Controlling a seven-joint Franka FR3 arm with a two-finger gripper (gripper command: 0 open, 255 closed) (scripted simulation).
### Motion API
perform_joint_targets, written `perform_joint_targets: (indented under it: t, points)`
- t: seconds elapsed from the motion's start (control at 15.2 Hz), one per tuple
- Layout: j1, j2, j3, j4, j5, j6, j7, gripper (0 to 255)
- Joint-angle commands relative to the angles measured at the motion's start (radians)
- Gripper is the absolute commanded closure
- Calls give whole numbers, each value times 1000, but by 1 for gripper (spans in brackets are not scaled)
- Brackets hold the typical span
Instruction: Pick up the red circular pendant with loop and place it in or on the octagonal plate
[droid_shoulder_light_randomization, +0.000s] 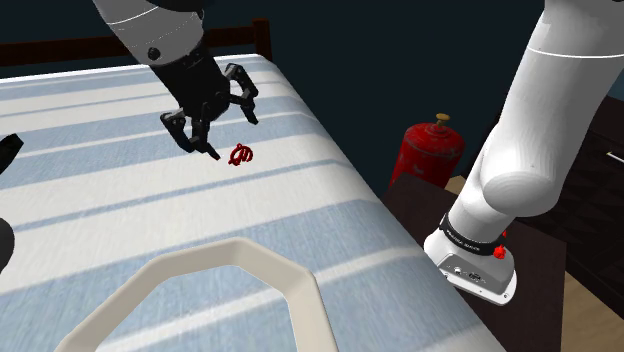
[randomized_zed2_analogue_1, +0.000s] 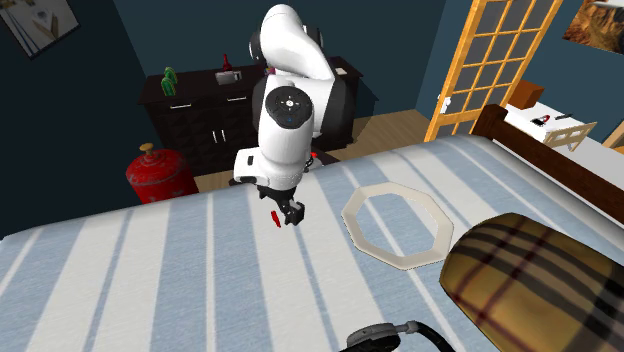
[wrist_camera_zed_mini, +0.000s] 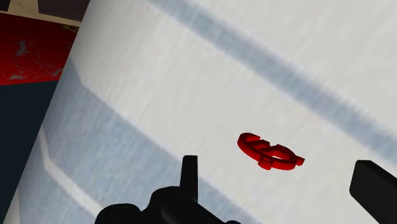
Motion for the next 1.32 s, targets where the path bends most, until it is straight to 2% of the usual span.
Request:
perform_joint_targets:
  t: [0.0,0.46,0.99,1.06,1.25]
  points:
    - [18,40,6,26,-28,-6,32,0]
    - [-3,7,-3,-93,-13,91,23,0]
    - [-3,7,-3,-93,-13,90,23,0]
    - [-3,7,-3,-93,-13,90,23,255]
    - [-3,7,-3,-93,-13,90,23,255]
